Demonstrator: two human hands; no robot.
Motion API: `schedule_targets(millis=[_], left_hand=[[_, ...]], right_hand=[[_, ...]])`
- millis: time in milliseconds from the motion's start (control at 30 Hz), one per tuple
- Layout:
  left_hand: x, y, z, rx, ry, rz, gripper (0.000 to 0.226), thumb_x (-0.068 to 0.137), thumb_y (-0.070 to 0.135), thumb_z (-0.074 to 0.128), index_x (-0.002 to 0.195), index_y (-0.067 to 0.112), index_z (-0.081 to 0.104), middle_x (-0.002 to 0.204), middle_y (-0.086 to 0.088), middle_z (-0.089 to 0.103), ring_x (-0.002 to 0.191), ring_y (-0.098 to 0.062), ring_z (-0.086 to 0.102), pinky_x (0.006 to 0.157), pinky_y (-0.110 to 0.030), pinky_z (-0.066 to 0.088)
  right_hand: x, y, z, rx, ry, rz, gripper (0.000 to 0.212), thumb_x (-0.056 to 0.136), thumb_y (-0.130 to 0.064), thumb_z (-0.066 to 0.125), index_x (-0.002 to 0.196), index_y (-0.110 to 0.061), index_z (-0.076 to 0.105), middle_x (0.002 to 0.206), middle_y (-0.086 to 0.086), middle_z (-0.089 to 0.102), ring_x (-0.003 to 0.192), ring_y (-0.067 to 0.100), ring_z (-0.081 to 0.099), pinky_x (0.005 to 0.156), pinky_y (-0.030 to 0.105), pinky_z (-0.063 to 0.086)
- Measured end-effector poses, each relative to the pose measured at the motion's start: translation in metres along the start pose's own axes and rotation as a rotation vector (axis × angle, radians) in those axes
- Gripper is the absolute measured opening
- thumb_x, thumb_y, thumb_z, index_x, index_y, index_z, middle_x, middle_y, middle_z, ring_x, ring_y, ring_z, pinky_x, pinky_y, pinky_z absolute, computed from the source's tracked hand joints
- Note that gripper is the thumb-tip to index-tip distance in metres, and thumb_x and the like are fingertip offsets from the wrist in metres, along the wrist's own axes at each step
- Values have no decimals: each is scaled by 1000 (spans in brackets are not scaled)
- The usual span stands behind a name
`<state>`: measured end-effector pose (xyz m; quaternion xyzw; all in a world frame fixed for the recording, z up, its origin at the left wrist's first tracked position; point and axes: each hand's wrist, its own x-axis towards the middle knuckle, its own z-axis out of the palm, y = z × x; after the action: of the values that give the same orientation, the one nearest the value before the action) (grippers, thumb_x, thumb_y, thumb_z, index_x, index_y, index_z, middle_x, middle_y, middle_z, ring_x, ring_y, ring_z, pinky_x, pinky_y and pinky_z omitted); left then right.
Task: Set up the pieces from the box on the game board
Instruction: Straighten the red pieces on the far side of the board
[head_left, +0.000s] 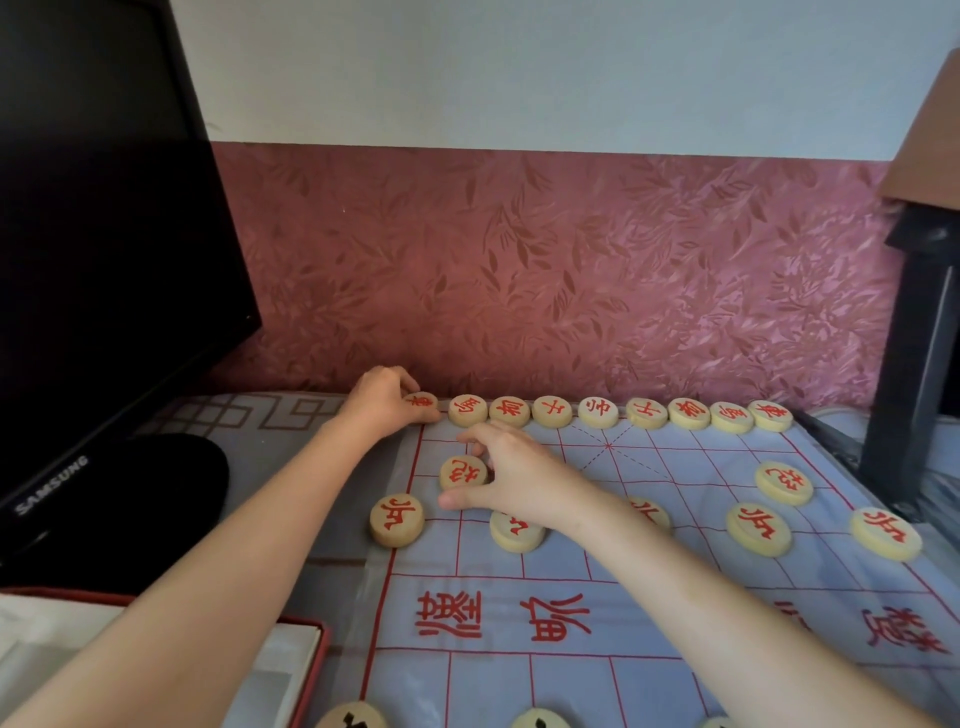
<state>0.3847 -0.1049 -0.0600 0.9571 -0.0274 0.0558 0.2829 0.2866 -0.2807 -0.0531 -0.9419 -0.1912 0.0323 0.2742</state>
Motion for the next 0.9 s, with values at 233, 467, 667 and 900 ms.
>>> schedule_targets(millis=[233, 467, 667, 900], left_hand=[[0, -3, -5, -77, -131, 115, 55, 76, 5, 70, 128, 11, 53, 133, -6, 54, 123, -18, 48, 101, -23, 34], [-1, -1, -1, -81, -30, 83, 68, 68, 26, 79, 129, 14, 50, 133, -6, 52, 124, -22, 46, 101, -32, 38], [0, -4, 2, -68, 40, 19, 57, 63, 31, 82, 112, 10, 61, 113, -7, 61, 103, -20, 56, 85, -29, 44], [0, -8, 0, -142, -41, 90, 55, 70, 18, 78, 120, 10, 58, 122, -6, 60, 108, -17, 55, 89, -24, 41]], right_hand=[[-2, 5, 0, 67, 8, -5, 61, 72, -33, 78, 126, -18, 51, 109, -8, 46, 101, 9, 46, 93, 33, 45], [1, 7, 5, 51, 20, -9, 57, 74, -30, 76, 125, -18, 52, 125, -1, 48, 114, 17, 47, 97, 37, 44], [-1, 5, 3, 59, 21, 9, 60, 73, -35, 77, 126, -18, 52, 118, -4, 48, 115, 16, 46, 97, 33, 43], [3, 8, 5, 66, 5, 13, 57, 73, -30, 77, 124, -18, 55, 124, -1, 50, 116, 18, 47, 99, 40, 43]])
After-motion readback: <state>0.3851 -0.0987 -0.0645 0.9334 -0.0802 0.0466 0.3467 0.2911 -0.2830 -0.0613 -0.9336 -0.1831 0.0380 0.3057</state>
